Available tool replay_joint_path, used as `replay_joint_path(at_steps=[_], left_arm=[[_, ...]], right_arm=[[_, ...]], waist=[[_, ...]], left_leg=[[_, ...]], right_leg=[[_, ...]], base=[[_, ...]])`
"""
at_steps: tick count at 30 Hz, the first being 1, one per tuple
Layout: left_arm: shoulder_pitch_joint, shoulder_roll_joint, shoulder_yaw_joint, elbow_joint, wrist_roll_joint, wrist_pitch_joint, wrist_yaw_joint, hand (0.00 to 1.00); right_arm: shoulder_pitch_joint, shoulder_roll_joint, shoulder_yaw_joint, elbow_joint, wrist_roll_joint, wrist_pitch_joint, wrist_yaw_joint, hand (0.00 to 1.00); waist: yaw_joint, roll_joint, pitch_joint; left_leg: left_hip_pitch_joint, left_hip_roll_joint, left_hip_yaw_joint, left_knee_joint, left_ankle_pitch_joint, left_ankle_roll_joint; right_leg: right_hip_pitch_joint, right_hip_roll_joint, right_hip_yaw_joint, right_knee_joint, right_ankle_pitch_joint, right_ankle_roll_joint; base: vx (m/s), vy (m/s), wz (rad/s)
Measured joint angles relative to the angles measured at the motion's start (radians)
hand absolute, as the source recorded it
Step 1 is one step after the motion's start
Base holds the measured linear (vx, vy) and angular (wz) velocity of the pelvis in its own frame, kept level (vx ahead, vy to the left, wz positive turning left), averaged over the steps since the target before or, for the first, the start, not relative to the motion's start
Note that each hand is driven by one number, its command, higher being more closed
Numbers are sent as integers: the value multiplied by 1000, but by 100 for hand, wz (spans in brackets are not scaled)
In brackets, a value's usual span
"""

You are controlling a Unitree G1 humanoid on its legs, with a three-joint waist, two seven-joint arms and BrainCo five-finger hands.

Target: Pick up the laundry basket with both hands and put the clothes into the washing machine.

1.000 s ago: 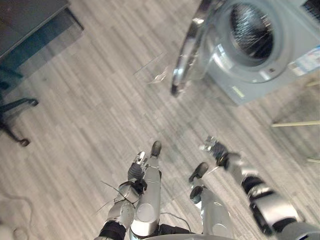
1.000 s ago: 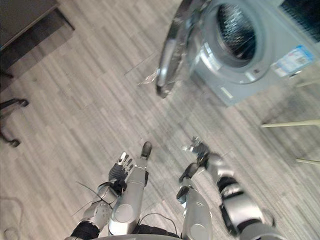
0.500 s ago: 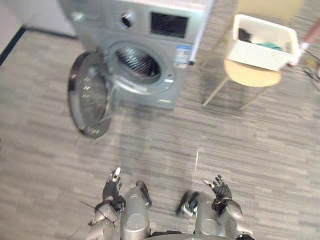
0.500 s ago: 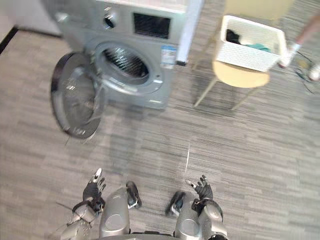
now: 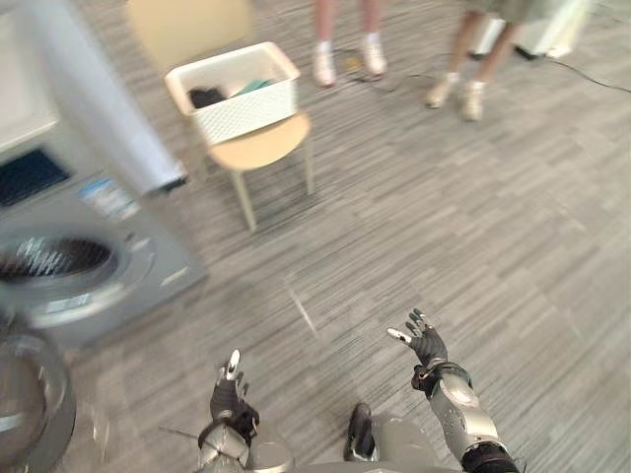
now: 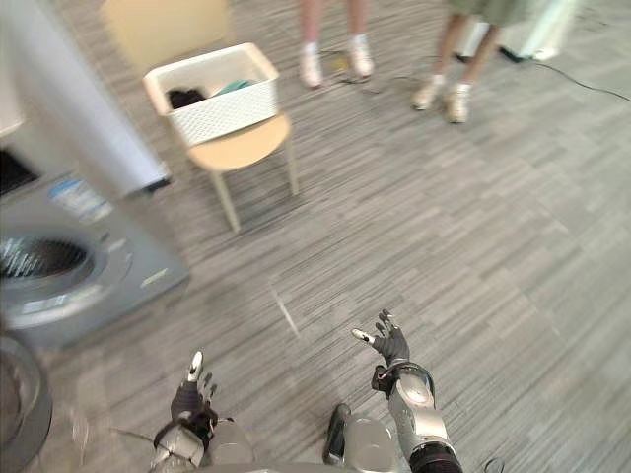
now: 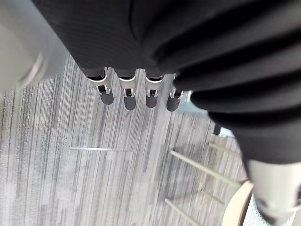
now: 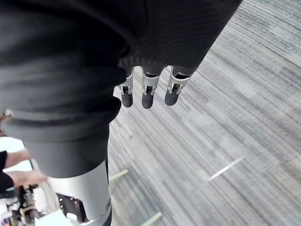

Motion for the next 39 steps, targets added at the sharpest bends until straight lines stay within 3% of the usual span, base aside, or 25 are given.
replay_joint_path(at_steps=[3,5,6,8,9,10,11,12,14,15,16,18,20,22,24,26,27,28,29,30,32,33,35,37,39], left_arm=[[16,14,-1,-2,-13,-3,-18,0],[16,27,-16,-4,-29,-3,-18,0],[14,34,-18,-4,-29,-3,-17,0],[12,42,-16,-7,-29,-4,-16,0],[10,40,-15,-8,-29,-3,-14,0],[11,40,-13,-6,-29,-1,-14,0],[13,28,-14,-8,-27,3,-14,0],[15,25,-14,-13,-26,3,-15,0],[15,39,-14,-17,-26,6,-15,0],[19,52,-16,-37,-24,13,-15,0],[19,52,-17,-44,-21,14,-15,0],[24,54,-17,-88,-6,16,-15,0],[20,55,-24,-91,-6,16,-15,0],[13,56,-29,-90,-6,17,-15,0],[7,58,-28,-80,-6,16,-14,0],[27,71,-27,-80,-6,13,-14,0],[26,62,-24,-68,-5,16,-13,0],[33,40,-21,-75,-4,17,-13,0],[62,-6,-17,-112,4,17,-15,0],[75,-8,-31,-120,9,19,-17,0],[85,-7,-29,-114,10,31,-15,0],[84,-7,-33,-112,12,32,-17,0],[81,-7,-34,-111,13,32,-19,0],[65,-6,-32,-110,14,30,-19,0],[54,-6,-24,-111,15,30,-18,0]], right_arm=[[-4,-6,-4,-34,2,0,-1,0],[-3,-8,-3,-97,3,-7,-4,0],[-12,-5,1,-110,4,-21,-5,0],[-19,21,12,-138,5,-34,-7,0],[-28,34,25,-142,5,-36,-7,0],[-30,45,29,-141,5,-36,-7,0],[-26,62,30,-140,3,-36,-6,0],[-24,79,28,-140,1,-36,-4,0],[-14,94,26,-139,-1,-35,-1,0],[0,99,23,-144,-5,-33,0,0],[8,101,18,-150,-7,-33,0,0],[51,101,18,-220,-6,-35,0,0],[75,101,19,-282,-4,-36,3,0],[74,101,15,-316,1,-37,8,0],[70,105,8,-330,1,-36,6,0],[81,121,15,-352,1,-36,3,0],[103,112,28,-391,0,-36,0,0],[109,98,29,-411,0,-35,-1,0],[118,79,31,-466,0,-35,-1,0],[124,74,31,-498,0,-35,-1,0],[139,64,19,-548,2,-42,-3,0],[145,63,-14,-548,2,-44,-11,0],[152,63,-37,-549,1,-55,-16,0],[148,63,-57,-549,1,-66,-38,0],[119,65,-69,-548,-4,-76,-68,0]], waist=[[6,38,5],[29,61,-2],[58,67,-10],[76,31,-26],[90,24,-27],[98,21,-27],[102,20,-27],[98,19,-27],[84,0,-29],[65,-6,-33],[55,-7,-33],[45,1,-36],[44,7,-42],[44,19,-44],[45,25,-47],[44,-2,-63],[40,14,-74],[40,37,-84],[26,58,-93],[19,60,-94],[24,60,-89],[24,49,-83],[22,40,-77],[24,41,-77],[38,40,-77]], left_leg=[[-93,-105,-11,-48,-23,6],[-126,-192,-4,-231,-2,-13],[-121,-212,-12,-276,89,36],[-113,-238,8,-290,85,75],[-116,-240,11,-256,49,135],[-106,-242,16,-242,29,149],[-73,-246,22,-222,-5,167],[-38,-249,18,-205,-55,173],[4,-272,-11,-172,-103,182],[55,-292,-72,-172,-127,191],[79,-297,-98,-185,-127,191],[166,-305,-200,-256,-126,190],[195,-309,-278,-277,-135,170],[209,-299,-354,-282,-159,128],[254,-250,-432,-278,-204,47],[288,-209,-471,-268,-240,-19],[300,-164,-498,-236,-255,-46],[286,-131,-509,-194,-250,-52],[211,-93,-508,-52,-192,-59],[157,-86,-504,31,-130,-44],[11,-19,-409,264,91,35],[-66,10,-296,376,68,60],[-125,6,-189,390,44,80],[-173,-29,-97,281,12,71],[-209,-124,-52,-37,9,53]], right_leg=[[80,23,0,-65,-3,9],[120,34,-10,-94,-21,36],[140,37,4,-103,-34,54],[145,15,6,-118,-42,88],[154,11,7,-107,-46,100],[158,4,9,-81,-51,107],[126,-13,20,66,-66,135],[34,-42,32,340,-63,246],[-83,-88,54,685,18,361],[-153,-101,51,891,16,347],[-168,-106,41,924,11,327],[-216,-145,-34,841,-48,208],[-254,-168,-28,645,-74,164],[-286,-165,71,396,-69,167],[-292,-134,267,140,16,203],[-283,-136,320,88,113,213],[-288,-123,275,196,103,298],[-287,-105,234,238,63,273],[-286,-80,170,300,5,233],[-280,-72,146,320,-18,215],[-194,-41,84,267,-44,161],[-104,-36,42,185,-34,139],[-15,-40,-6,93,-23,123],[53,-41,-61,6,-19,117],[79,-46,-108,-59,-24,111]], base=[[162,34,-32],[237,84,0],[292,92,-15],[384,69,5],[394,75,9],[412,117,-3],[411,143,7],[421,139,16],[517,53,62],[531,-32,107],[443,-91,136],[422,-132,124],[375,-171,105],[395,-277,119],[438,-415,126],[444,-532,112],[538,-676,119],[503,-666,113],[410,-522,74],[287,-443,67],[313,-449,55],[359,-451,65],[265,-294,89],[240,-200,95],[179,-60,60]])
